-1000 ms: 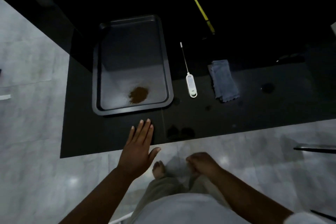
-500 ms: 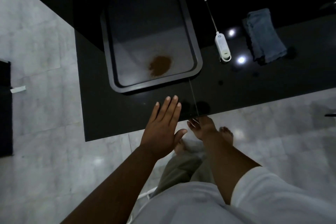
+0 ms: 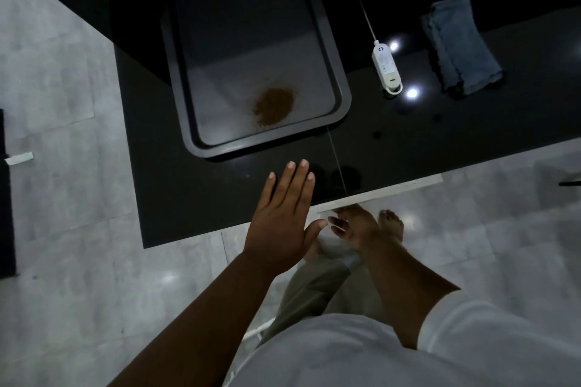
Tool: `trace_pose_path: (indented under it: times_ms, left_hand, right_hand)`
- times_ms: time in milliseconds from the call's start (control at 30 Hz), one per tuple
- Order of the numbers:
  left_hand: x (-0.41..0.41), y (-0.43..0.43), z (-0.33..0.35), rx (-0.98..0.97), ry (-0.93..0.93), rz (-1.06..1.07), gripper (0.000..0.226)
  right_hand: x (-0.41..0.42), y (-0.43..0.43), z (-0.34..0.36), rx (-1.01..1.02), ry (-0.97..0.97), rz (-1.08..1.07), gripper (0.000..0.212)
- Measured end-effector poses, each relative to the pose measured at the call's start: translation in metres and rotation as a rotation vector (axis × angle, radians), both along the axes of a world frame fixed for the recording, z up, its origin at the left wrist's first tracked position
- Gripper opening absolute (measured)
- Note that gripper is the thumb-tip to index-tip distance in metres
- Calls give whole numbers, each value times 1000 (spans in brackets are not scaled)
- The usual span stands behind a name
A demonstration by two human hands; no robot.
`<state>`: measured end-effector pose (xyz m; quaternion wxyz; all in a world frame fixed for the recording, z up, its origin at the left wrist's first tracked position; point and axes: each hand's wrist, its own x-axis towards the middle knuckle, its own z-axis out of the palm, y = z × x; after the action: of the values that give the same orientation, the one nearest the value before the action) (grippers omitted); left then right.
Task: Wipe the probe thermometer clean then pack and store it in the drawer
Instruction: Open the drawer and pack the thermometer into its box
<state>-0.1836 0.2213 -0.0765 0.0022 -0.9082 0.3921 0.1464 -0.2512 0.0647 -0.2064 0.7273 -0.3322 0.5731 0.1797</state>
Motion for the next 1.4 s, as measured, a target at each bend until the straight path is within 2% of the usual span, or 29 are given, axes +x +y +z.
trace_pose_path:
  times_ms: [67, 133, 300, 400, 500, 567, 633, 700, 733, 800, 867, 1033, 1133, 1233, 1400]
  left_hand:
    - [0, 0, 1, -4, -4, -2, 76]
    - [0, 0, 1, -12, -5, -4, 76]
    - [0, 1, 3, -33, 1, -10, 75]
    - [0, 0, 3, -40, 4, -9, 76]
    - [0, 1, 2, -50, 0, -10, 75]
    - [0, 1, 3, -53, -7, -11, 75]
    - [0, 0, 2, -45, -17, -13, 75]
    - [0, 0, 3, -39, -23, -10, 75]
    - [-1, 0, 3, -35, -24, -8, 75]
    - [-1, 0, 3, -26, -22, -9, 75]
    - [-1, 0, 4, -24, -17, -13, 75]
    - [-1, -1, 2, -7, -26, -2, 77]
    - [-2, -2, 2, -12, -26, 1, 79]
    - [-1, -3, 4, -4, -15, 3, 80]
    - [-2, -4, 5, 25, -18, 4, 82]
  right_hand:
    - [-18, 4, -4, -19, 81, 49, 12]
    - [-40, 10, -6, -38, 113, 45, 3]
    - [-96, 18, 5, -66, 169, 155, 9]
    - [-111, 18, 22, -23, 229, 348, 15]
    - [-108, 21, 58, 109, 90, 630, 22]
    - [-95, 20, 83, -20, -134, 856, 21]
    - [-79, 18, 94, -431, -334, 1075, 19]
    - [-67, 13, 91, -797, -386, 1233, 29]
    - [-65, 11, 86, -868, -347, 1319, 35]
    - [-63, 12, 78, -854, -233, 1510, 40]
    - [-63, 15, 74, -857, -216, 1641, 38]
    - [-51, 9, 65, -980, -263, 1684, 32]
    - [-33, -3, 52, -937, -289, 1719, 36]
    - [-13, -28, 21, -971, -196, 1674, 36]
    - [0, -62, -24, -998, -74, 1953, 51]
